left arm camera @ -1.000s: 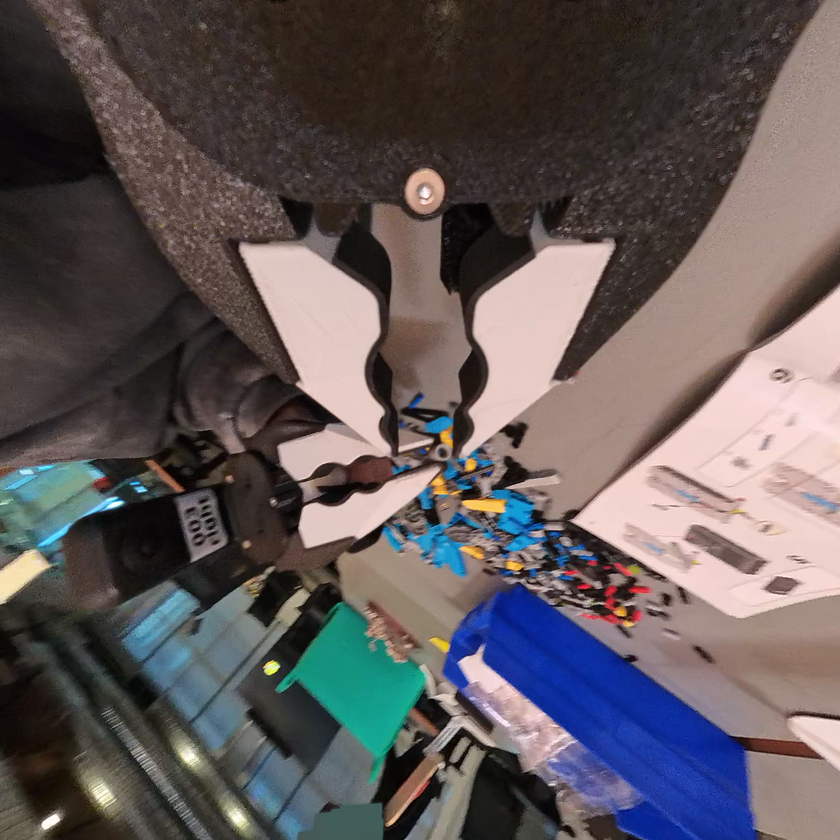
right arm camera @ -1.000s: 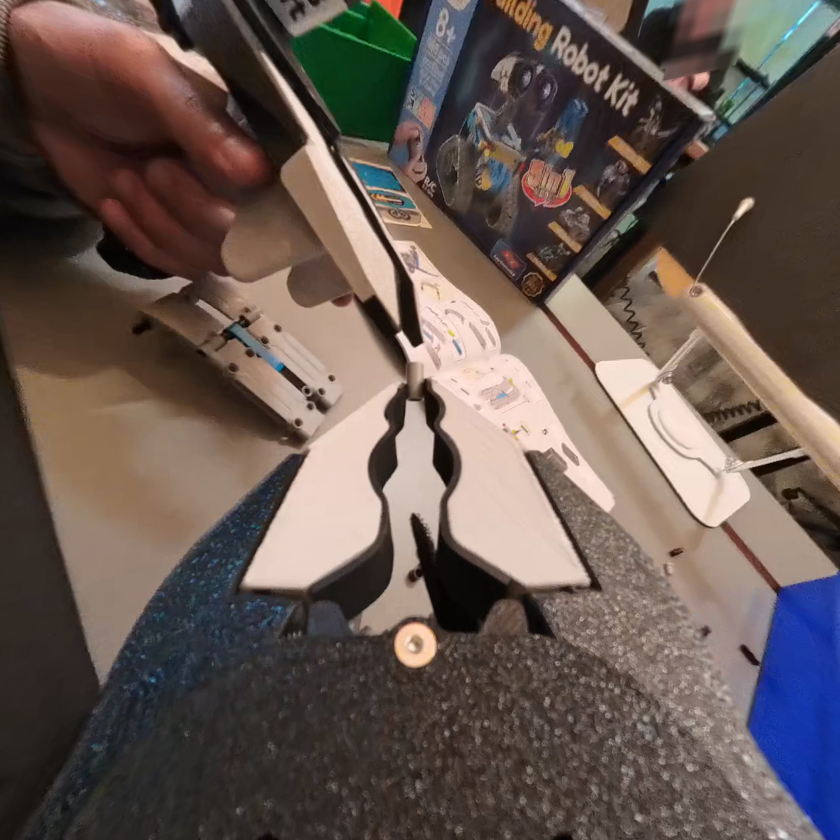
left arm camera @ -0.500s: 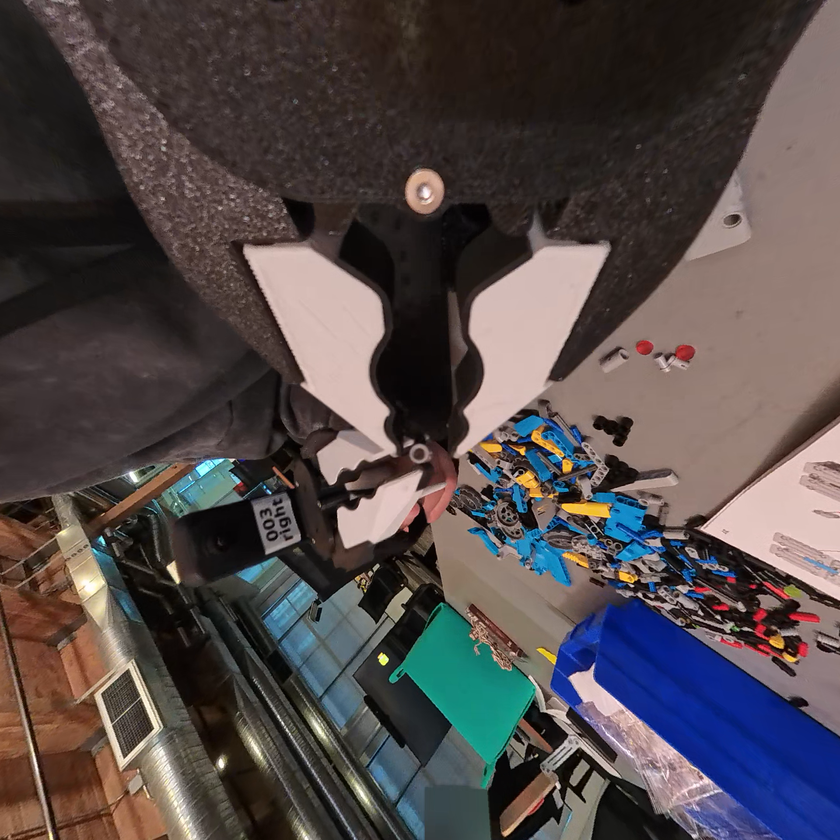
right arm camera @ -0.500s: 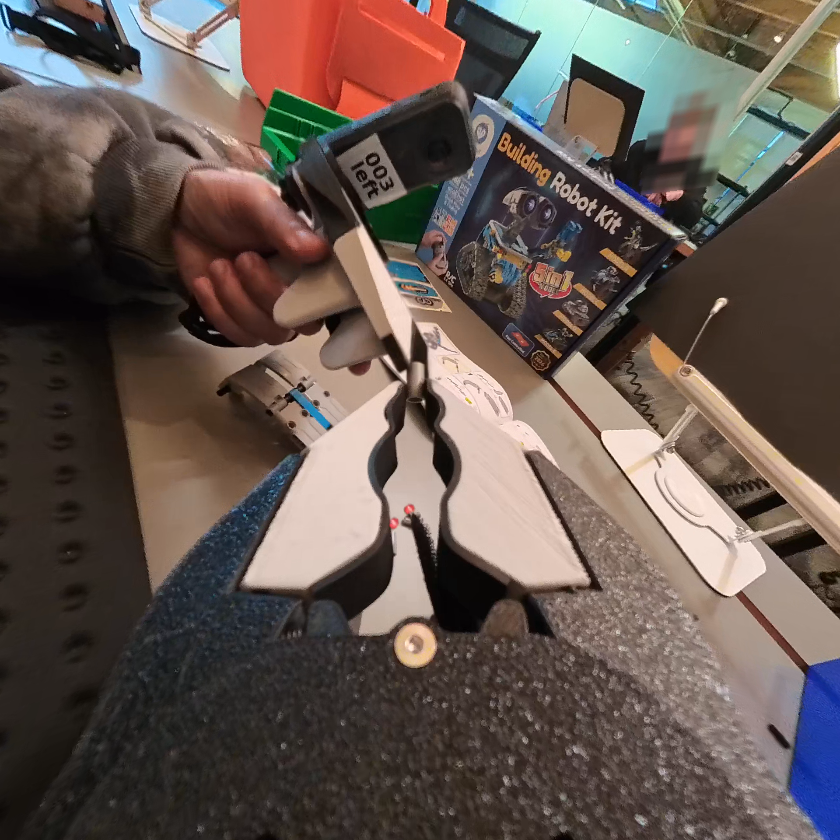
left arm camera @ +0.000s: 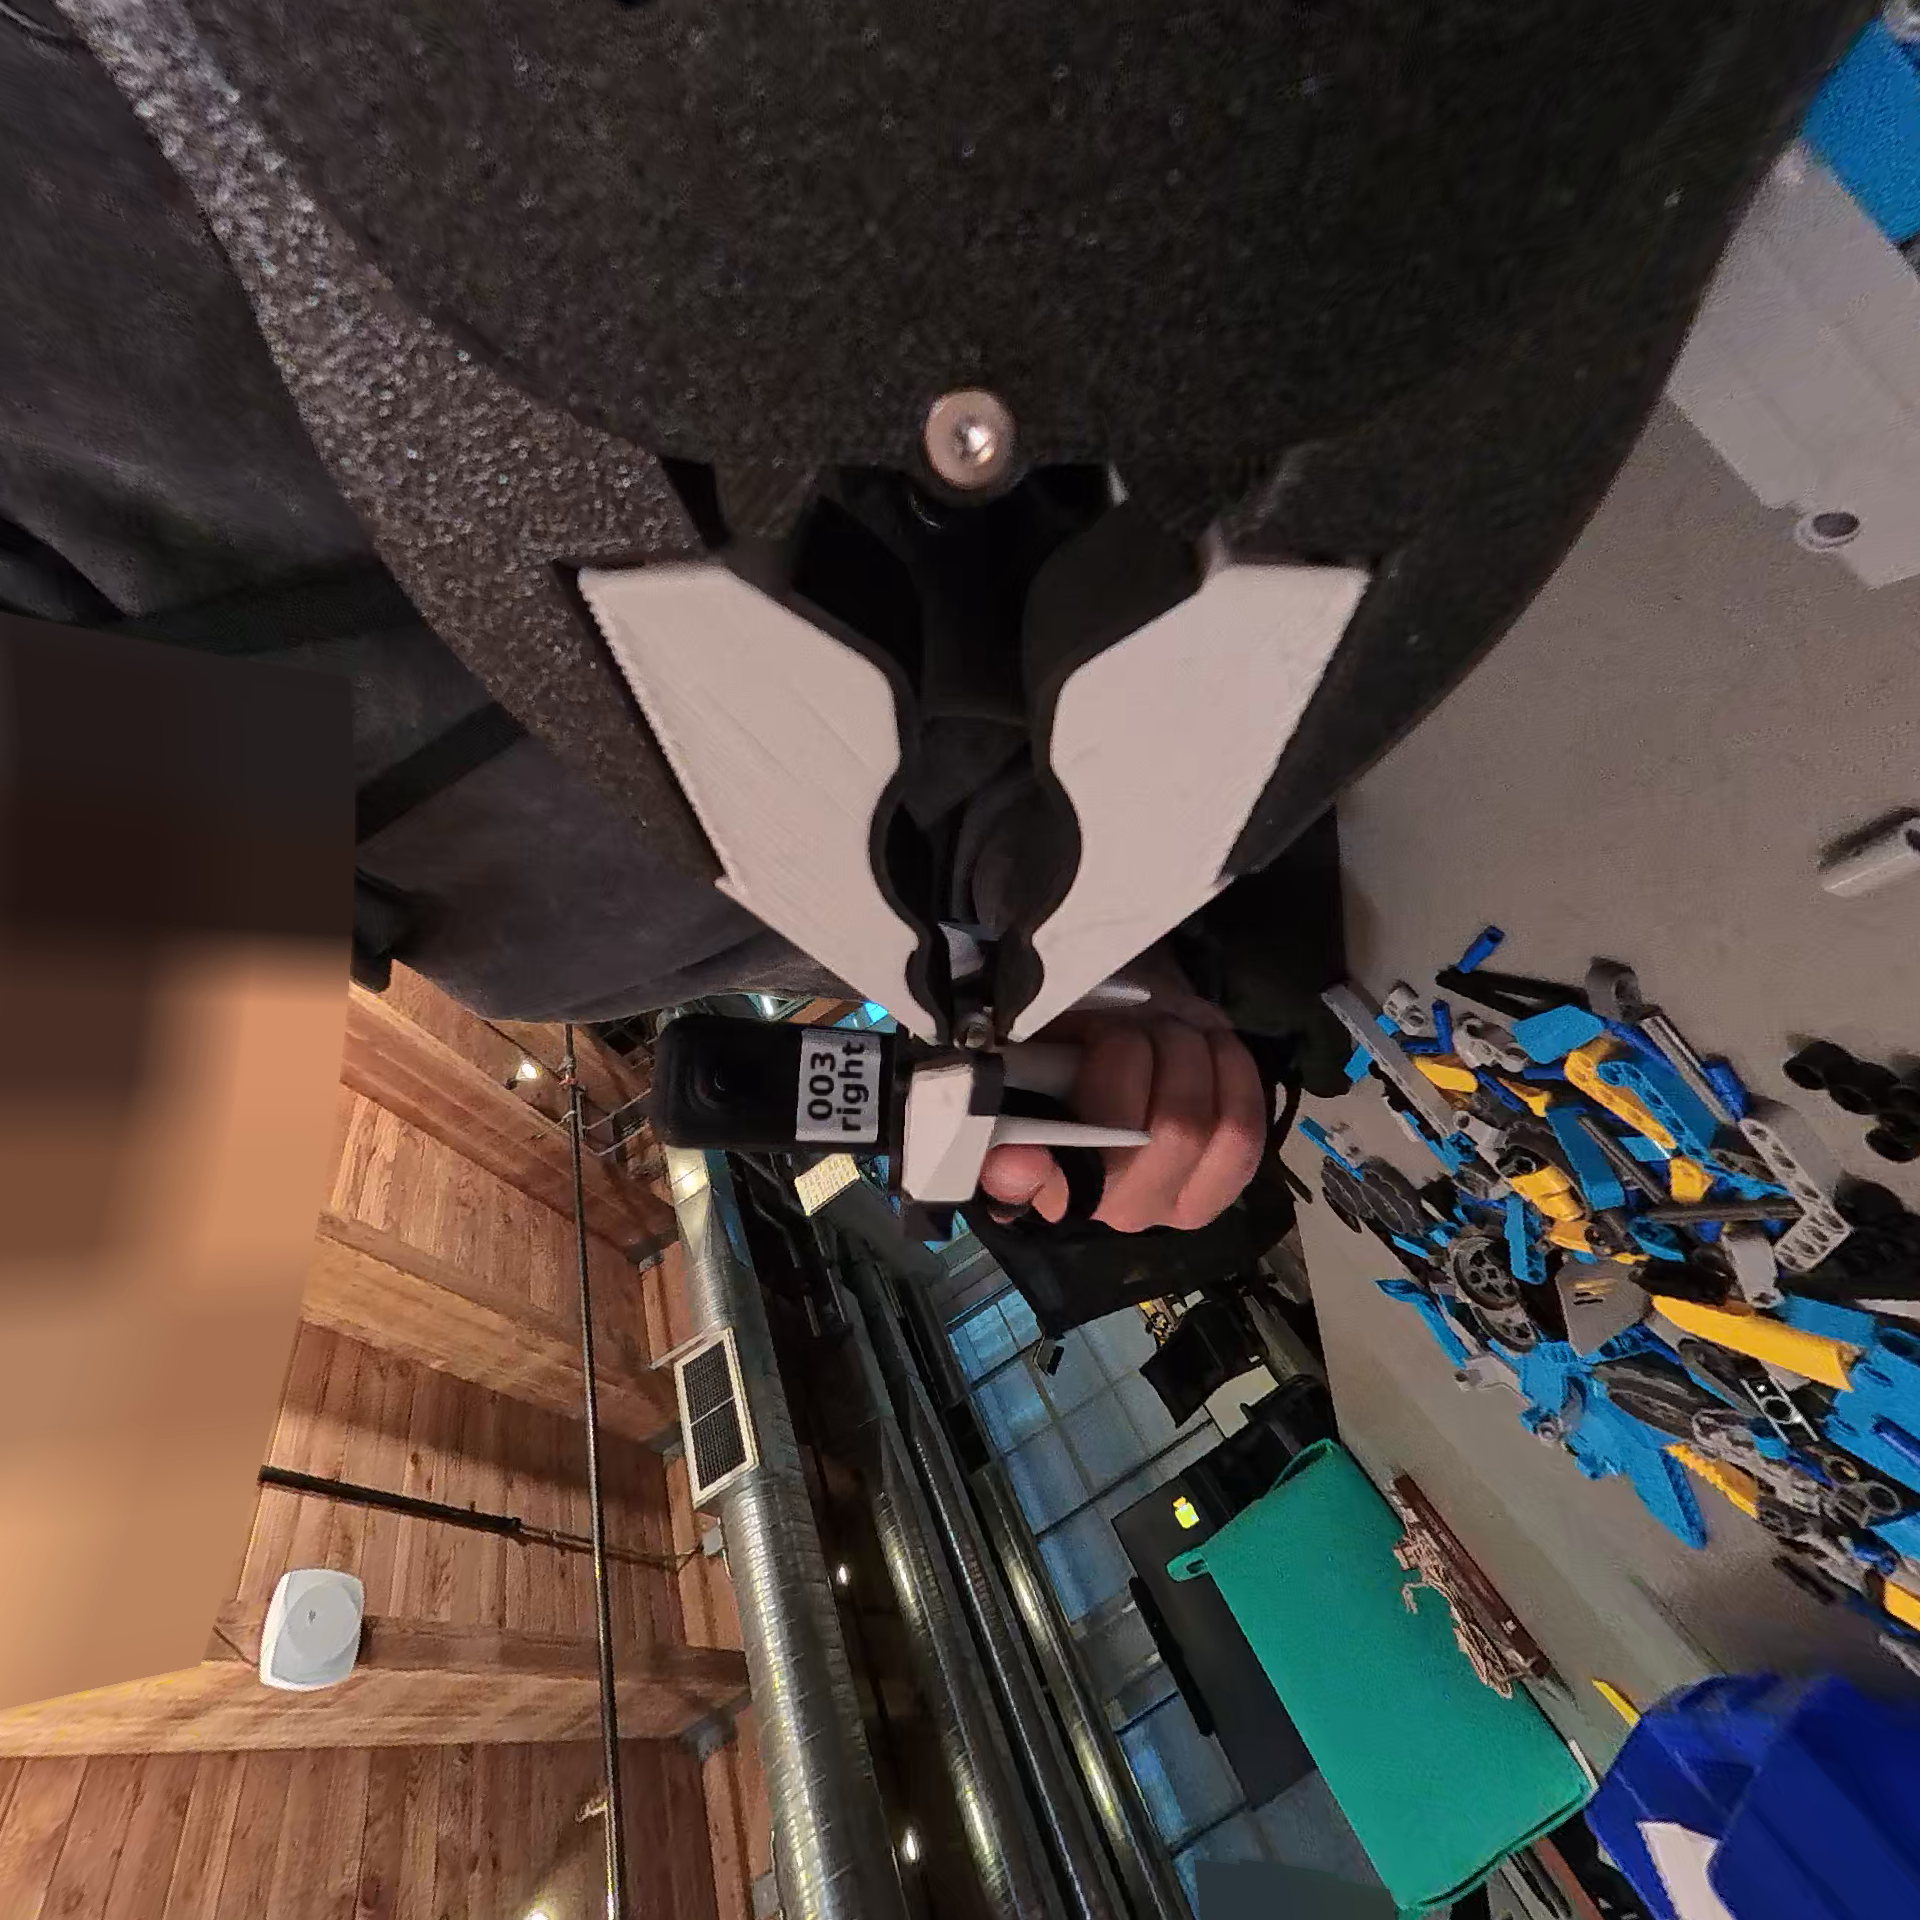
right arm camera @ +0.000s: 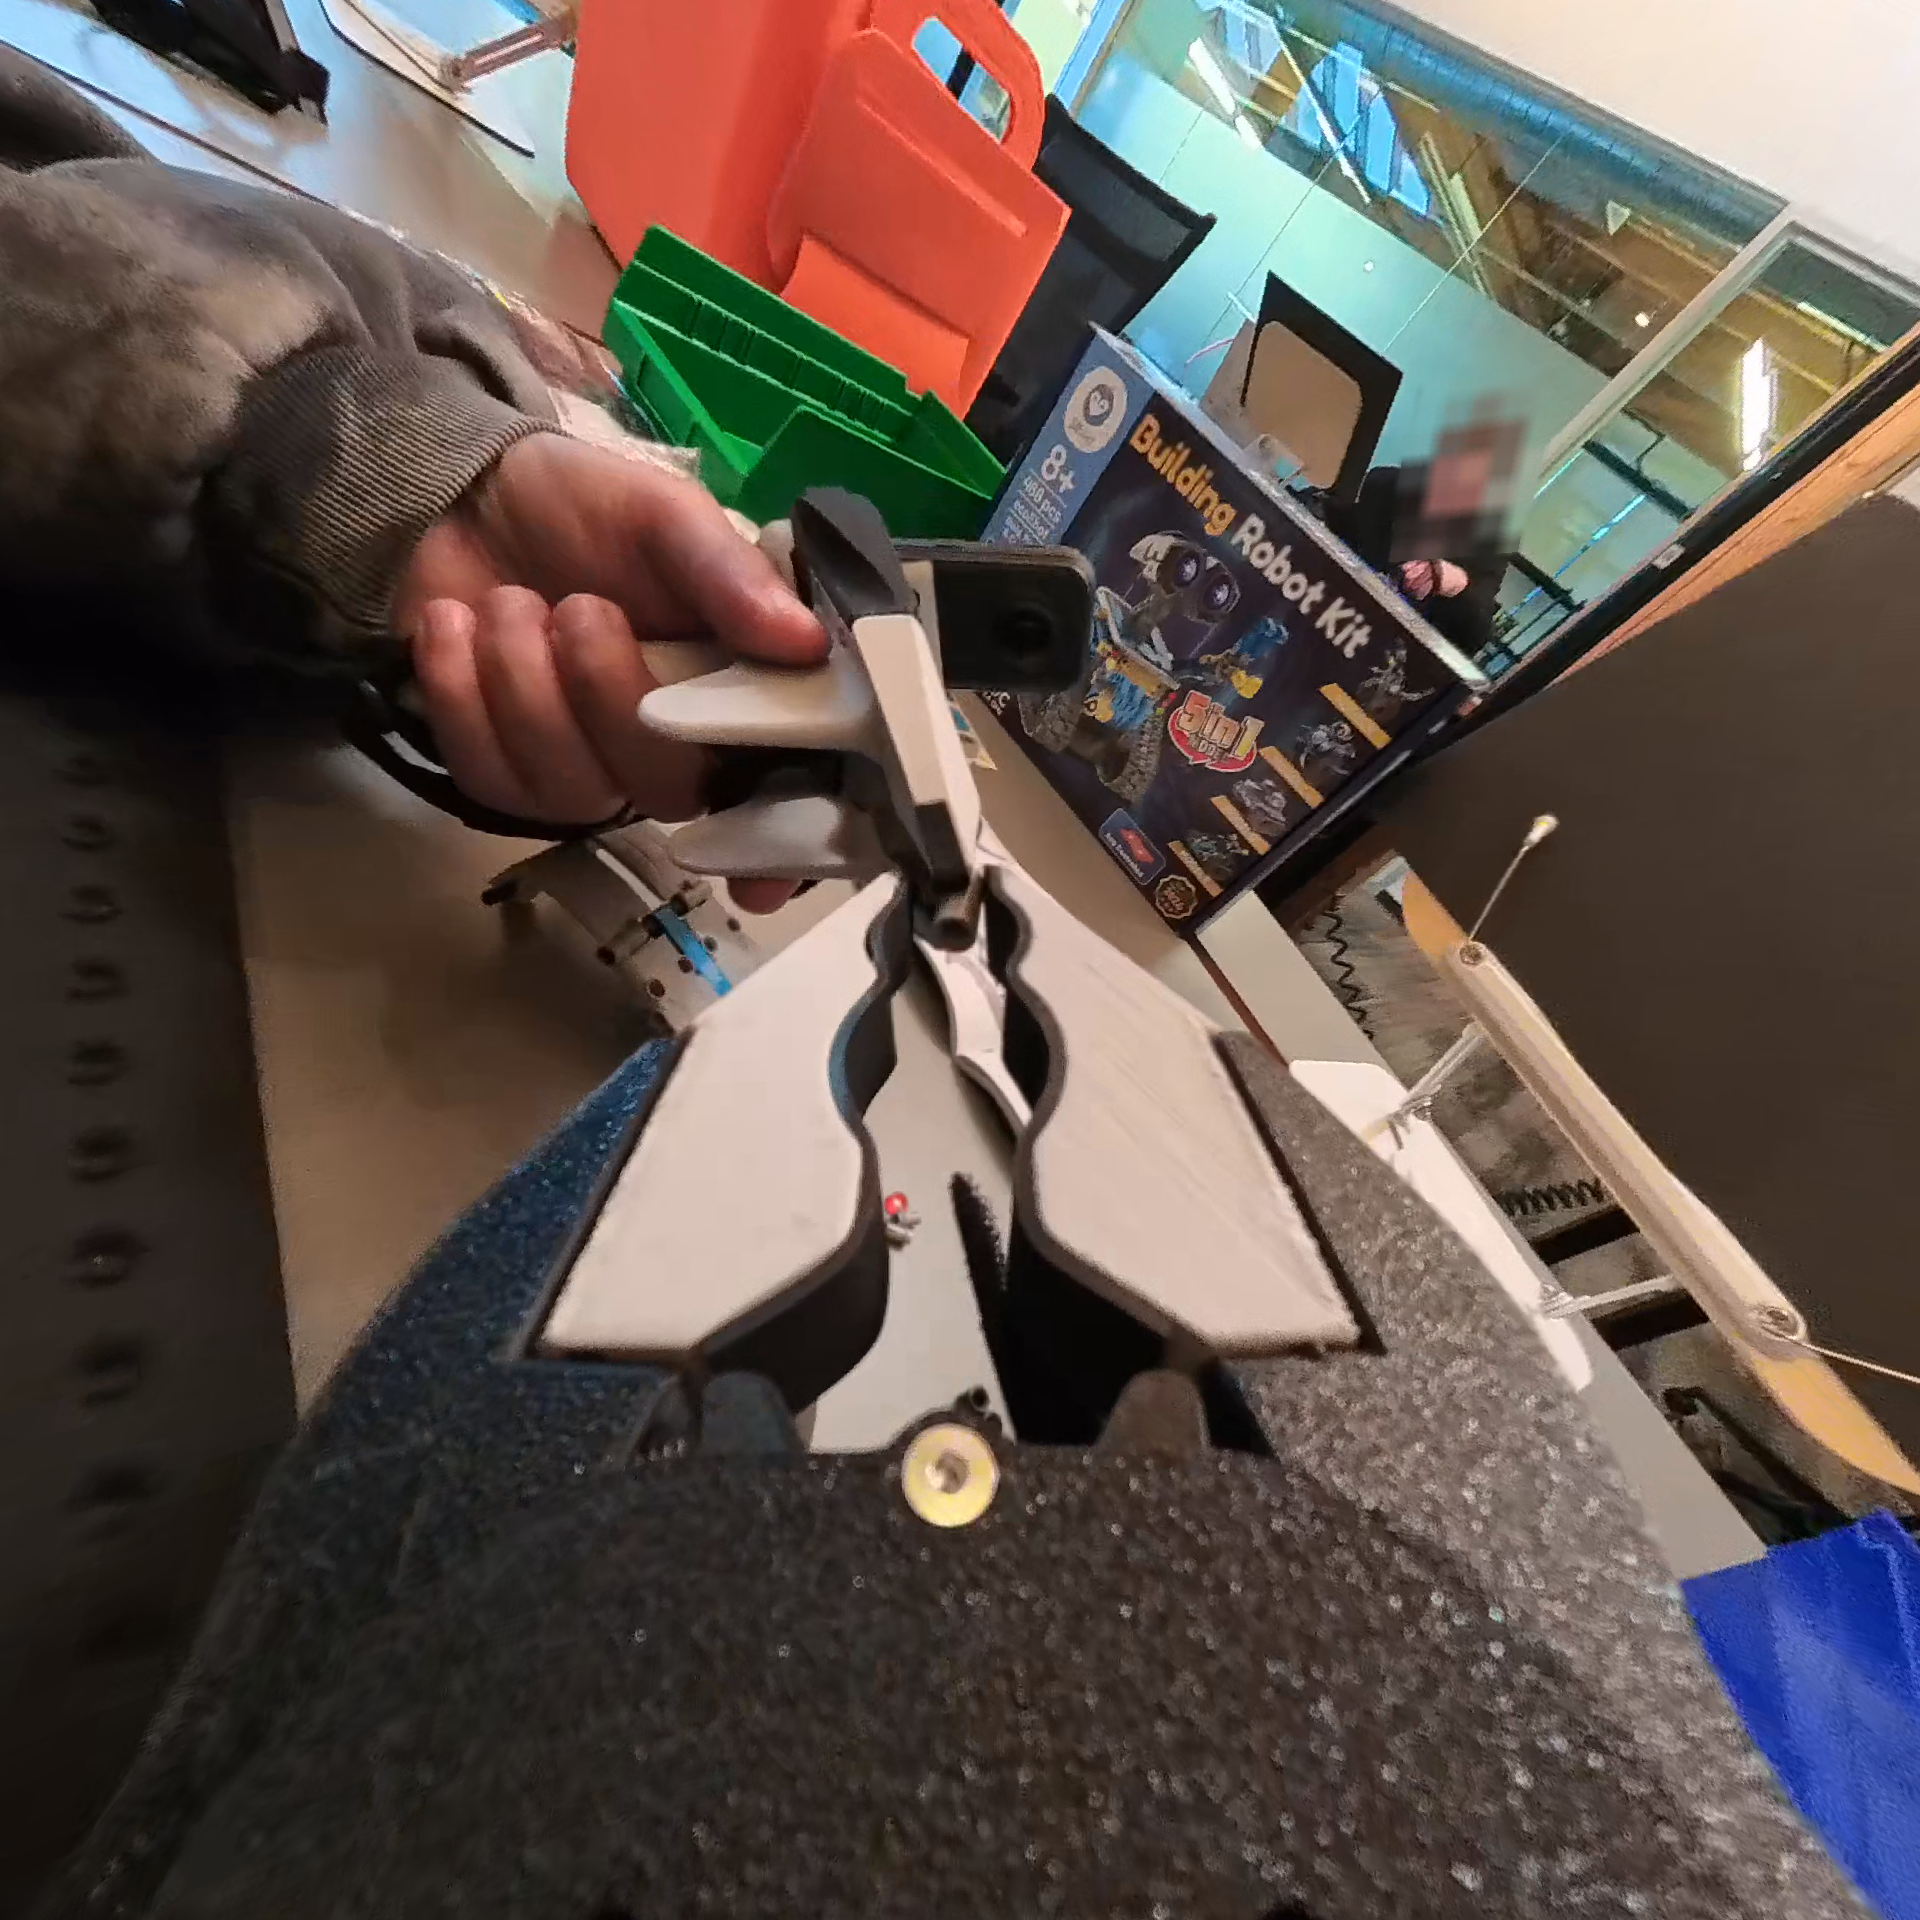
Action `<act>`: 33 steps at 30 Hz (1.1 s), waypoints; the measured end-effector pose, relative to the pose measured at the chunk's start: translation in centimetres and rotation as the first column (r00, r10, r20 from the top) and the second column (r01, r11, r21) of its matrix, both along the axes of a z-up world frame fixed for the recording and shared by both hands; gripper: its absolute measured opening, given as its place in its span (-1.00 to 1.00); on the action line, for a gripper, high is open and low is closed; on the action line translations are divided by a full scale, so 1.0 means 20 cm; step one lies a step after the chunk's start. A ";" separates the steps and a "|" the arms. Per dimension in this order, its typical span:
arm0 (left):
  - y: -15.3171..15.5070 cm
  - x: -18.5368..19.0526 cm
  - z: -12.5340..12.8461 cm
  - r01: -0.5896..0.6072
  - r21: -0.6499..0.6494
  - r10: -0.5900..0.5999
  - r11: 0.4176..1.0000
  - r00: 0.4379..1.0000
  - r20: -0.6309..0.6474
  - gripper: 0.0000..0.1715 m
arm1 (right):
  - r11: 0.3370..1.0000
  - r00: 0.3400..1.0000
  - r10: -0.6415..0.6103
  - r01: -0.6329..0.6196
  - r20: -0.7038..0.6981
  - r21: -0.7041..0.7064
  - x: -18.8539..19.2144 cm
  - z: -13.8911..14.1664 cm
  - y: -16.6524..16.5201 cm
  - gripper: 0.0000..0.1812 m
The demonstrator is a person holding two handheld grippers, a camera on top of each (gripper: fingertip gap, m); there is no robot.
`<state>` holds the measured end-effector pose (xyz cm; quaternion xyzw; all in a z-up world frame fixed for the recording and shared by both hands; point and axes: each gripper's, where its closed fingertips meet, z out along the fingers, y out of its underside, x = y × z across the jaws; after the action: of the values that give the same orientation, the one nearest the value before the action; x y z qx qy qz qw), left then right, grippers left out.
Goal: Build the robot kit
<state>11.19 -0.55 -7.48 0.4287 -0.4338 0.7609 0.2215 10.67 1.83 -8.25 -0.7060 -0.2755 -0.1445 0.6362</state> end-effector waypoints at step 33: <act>0.26 0.18 -0.51 -0.218 0.926 0.060 0.307 0.976 0.210 -0.83 | 0.932 0.866 -0.313 0.200 -0.391 -0.303 0.46 -0.28 0.01 -0.93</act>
<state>14.87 4.61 -17.63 0.4600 -0.7706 0.4087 -0.1661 19.96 1.97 -13.75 -0.8257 -0.0463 -0.0319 0.5613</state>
